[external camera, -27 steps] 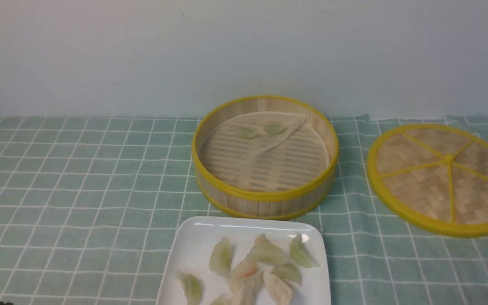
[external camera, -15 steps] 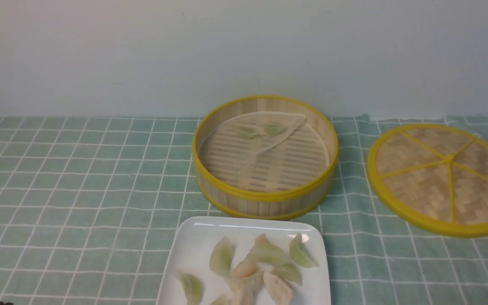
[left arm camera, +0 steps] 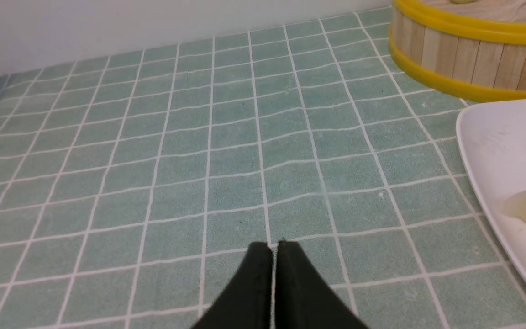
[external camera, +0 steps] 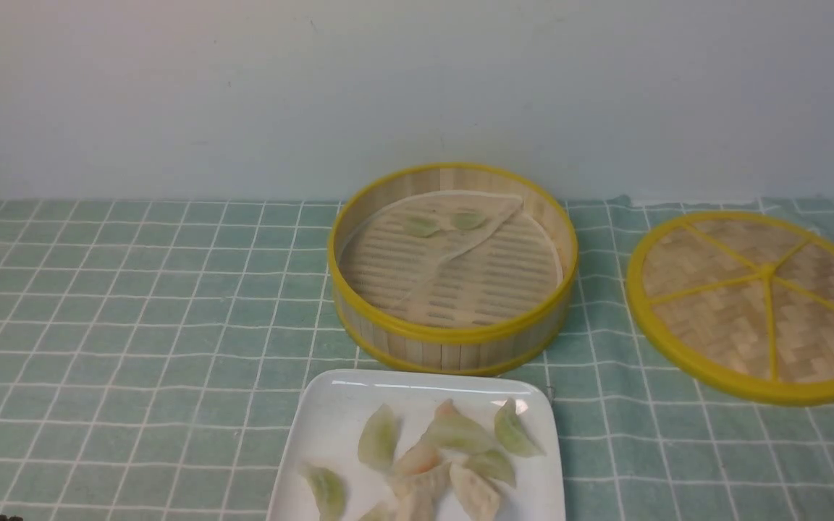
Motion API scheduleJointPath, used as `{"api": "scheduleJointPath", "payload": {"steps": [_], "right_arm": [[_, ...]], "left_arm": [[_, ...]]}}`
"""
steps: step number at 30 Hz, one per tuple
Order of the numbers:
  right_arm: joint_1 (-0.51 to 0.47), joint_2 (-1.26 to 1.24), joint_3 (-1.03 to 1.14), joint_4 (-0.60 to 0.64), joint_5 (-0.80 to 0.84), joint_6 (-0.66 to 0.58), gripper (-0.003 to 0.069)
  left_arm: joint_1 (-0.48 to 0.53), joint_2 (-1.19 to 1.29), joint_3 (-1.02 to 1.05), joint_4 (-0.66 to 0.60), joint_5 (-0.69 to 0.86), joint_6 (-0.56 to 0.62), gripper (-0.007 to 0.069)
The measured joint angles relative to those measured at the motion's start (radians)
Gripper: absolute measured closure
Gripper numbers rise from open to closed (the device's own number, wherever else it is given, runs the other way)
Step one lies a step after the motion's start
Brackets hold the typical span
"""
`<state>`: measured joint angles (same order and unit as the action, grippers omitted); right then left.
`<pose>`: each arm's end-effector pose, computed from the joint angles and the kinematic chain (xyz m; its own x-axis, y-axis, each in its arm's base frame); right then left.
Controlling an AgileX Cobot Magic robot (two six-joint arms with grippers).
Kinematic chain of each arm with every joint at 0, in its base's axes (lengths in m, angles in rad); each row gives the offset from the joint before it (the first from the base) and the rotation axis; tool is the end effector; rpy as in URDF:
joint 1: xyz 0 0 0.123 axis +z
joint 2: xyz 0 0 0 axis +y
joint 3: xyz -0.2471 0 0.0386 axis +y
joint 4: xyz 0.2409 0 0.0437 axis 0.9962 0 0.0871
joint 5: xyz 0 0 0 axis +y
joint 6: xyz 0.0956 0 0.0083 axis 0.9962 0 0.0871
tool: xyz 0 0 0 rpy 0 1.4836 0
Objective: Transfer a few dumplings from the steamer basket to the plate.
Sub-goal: Use the left arm to grab a dumpling from the steamer
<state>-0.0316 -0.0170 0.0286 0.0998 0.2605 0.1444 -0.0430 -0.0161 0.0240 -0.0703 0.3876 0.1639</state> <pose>0.0880 -0.0003 0.1807 -0.1758 0.2441 -0.9537 0.0497 0.9697 0.2391 0.0848 -0.0062 0.1703 -0.2941 0.1114 -0.9493 0.0977 0.9915 0.0860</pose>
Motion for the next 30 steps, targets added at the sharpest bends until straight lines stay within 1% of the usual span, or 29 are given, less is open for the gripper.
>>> {"api": "scheduleJointPath", "payload": {"steps": [1,2,3,5,8,10,11,13,16,18,20,22,23,24,25,26,27,28,29,30], "right_arm": [[0.0,0.0,0.0,0.013,-0.022,0.008,0.0673],[0.0,0.0,0.0,0.086,-0.069,0.044,0.0673],[0.0,0.0,0.0,0.193,-0.152,0.118,0.0673],[0.0,0.0,0.0,0.335,-0.254,0.186,0.0673],[0.0,0.0,0.0,0.493,-0.364,0.219,0.0673],[0.0,0.0,0.0,0.521,-0.383,0.218,0.0673],[0.0,0.0,0.0,0.562,-0.415,0.218,0.0673],[0.0,0.0,0.0,0.599,-0.454,0.228,0.0673],[0.0,0.0,-0.018,0.606,-0.458,0.238,0.0673],[0.0,0.0,-0.109,0.522,-0.381,0.226,0.0673],[0.0,0.018,-0.237,0.399,-0.282,0.204,0.0673],[0.0,0.08,-0.4,0.264,-0.115,0.176,0.0673],[0.0,0.133,-0.495,0.2,0.01,0.153,0.0673],[0.0,0.172,-0.568,0.166,0.082,0.136,0.0673],[0.0,0.223,-0.637,0.134,0.175,0.105,0.0673],[0.0,0.244,-0.651,0.125,0.194,0.09,0.0673],[0.0,0.287,-0.703,0.113,0.289,0.054,0.0673],[0.0,0.388,-0.822,0.115,0.46,-0.037,0.0673],[0.0,0.4,-0.822,0.116,0.479,-0.048,0.0673],[0.0,0.496,-0.903,0.139,0.605,-0.13,0.0673]], "left_arm": [[0.0,0.0,0.0,0.0,0.0,0.0,0.0631],[0.0,0.0,0.0,0.0,0.0,0.0,0.0631],[0.0,0.0,0.0,0.0,0.0,0.0,0.0631],[0.0,0.0,0.0,0.0,0.0,0.0,0.0631],[0.0,0.0,0.0,0.0,0.0,0.0,0.0631],[0.0,0.0,0.0,0.0,0.0,0.0,0.0631],[0.0,0.0,0.0,0.0,0.0,0.0,0.0631],[0.0,0.0,0.0,0.0,0.0,0.0,0.0631],[0.0,0.0,0.0,0.0,0.0,0.0,0.0631],[0.0,0.0,0.0,0.0,0.0,0.0,0.0631],[0.0,0.0,0.0,0.0,0.0,0.0,0.0631],[0.0,0.0,0.0,0.0,0.0,0.0,0.0631],[0.0,0.0,0.0,0.0,0.0,0.0,0.0631],[0.0,0.0,0.0,0.0,0.0,0.0,0.0631],[0.0,0.0,0.0,0.0,0.0,0.0,0.0631],[0.0,0.0,0.0,0.0,0.0,0.0,0.0631],[0.0,0.0,0.0,0.0,0.0,0.0,0.0631],[0.0,0.0,0.0,0.0,0.0,0.0,0.0631],[0.0,0.0,0.0,0.0,0.0,0.0,0.0631],[0.0,0.0,0.0,0.0,0.0,0.0,0.0631]]}}
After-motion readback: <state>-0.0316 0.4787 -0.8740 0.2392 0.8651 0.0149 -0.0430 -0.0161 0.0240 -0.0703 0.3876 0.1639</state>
